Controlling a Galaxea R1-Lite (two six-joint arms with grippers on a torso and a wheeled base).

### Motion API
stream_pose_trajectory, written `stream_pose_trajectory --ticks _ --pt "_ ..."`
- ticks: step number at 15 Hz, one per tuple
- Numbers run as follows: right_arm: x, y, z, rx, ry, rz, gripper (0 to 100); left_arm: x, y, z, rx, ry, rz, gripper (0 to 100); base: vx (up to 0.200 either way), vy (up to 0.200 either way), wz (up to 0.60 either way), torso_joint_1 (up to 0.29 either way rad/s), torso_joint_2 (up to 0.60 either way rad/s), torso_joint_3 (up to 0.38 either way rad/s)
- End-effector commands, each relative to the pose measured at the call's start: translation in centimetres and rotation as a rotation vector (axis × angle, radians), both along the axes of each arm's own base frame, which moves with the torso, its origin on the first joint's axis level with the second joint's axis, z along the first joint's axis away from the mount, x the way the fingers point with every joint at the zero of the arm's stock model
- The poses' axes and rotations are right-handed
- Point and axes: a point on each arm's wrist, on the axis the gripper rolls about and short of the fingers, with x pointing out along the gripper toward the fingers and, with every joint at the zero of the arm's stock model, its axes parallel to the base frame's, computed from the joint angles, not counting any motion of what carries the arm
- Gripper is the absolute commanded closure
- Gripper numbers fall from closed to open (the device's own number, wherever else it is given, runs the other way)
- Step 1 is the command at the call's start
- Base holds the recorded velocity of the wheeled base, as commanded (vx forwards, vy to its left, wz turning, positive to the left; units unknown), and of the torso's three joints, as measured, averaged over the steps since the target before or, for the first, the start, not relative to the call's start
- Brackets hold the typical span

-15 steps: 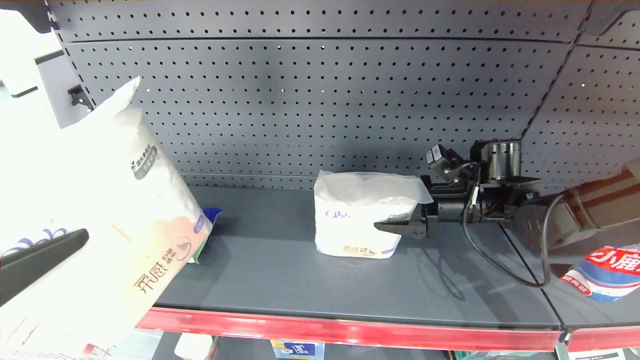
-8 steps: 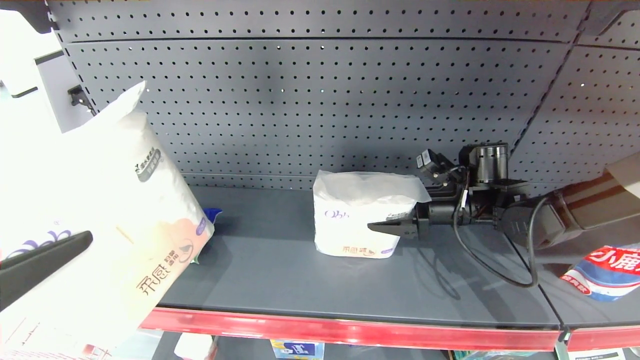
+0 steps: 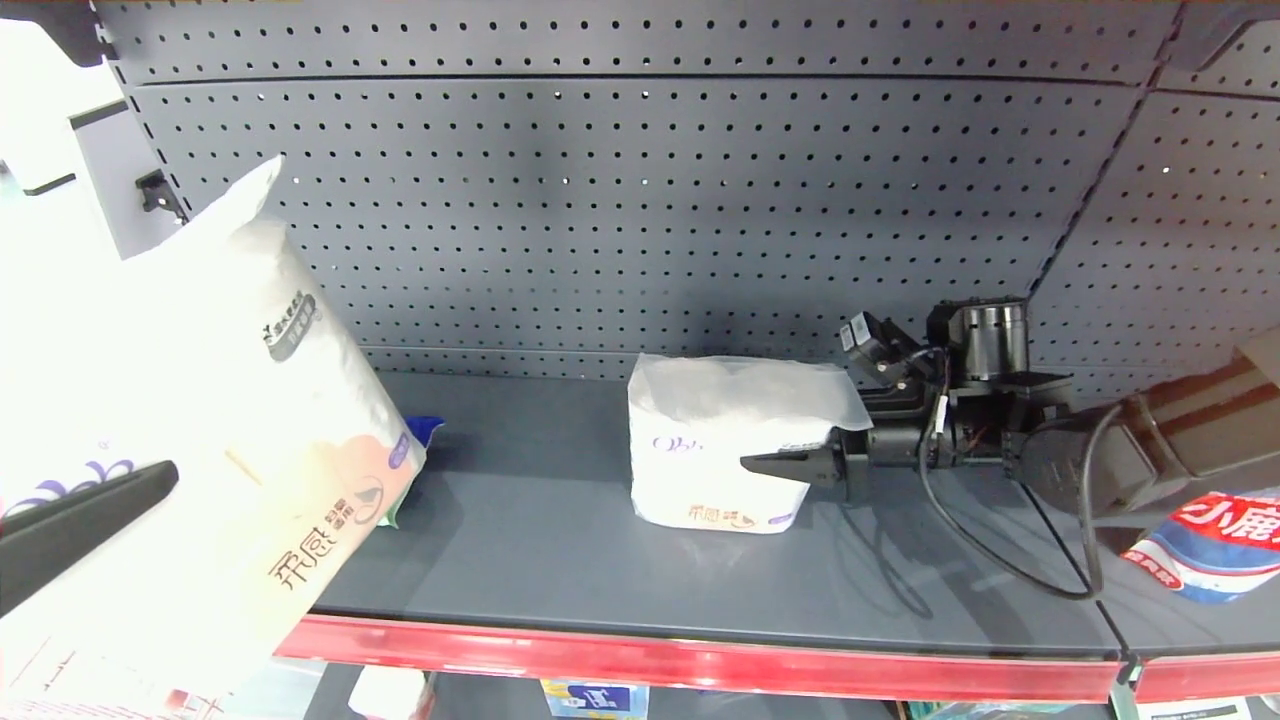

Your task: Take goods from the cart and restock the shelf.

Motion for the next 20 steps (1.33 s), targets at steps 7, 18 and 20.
stream_pose_trajectory --ticks 7,18,20 --pt "-8.7 -0.7 0.2 -0.045 0.061 0.038 100 -0.3 0.1 0.2 -0.006 -0.015 -0.003 100 0.000 0.000 0.00 0.000 0.00 0.000" --pt "-10.4 -0.9 -0.5 -0.085 0.067 0.018 100 -0.6 0.2 0.1 -0.009 -0.024 -0.001 100 0.000 0.000 0.00 0.000 0.00 0.000" --pt "-10.4 -0.9 -0.6 -0.097 0.067 0.003 100 -0.6 0.2 0.1 -0.009 -0.024 -0.003 100 0.000 0.000 0.00 0.000 0.00 0.000"
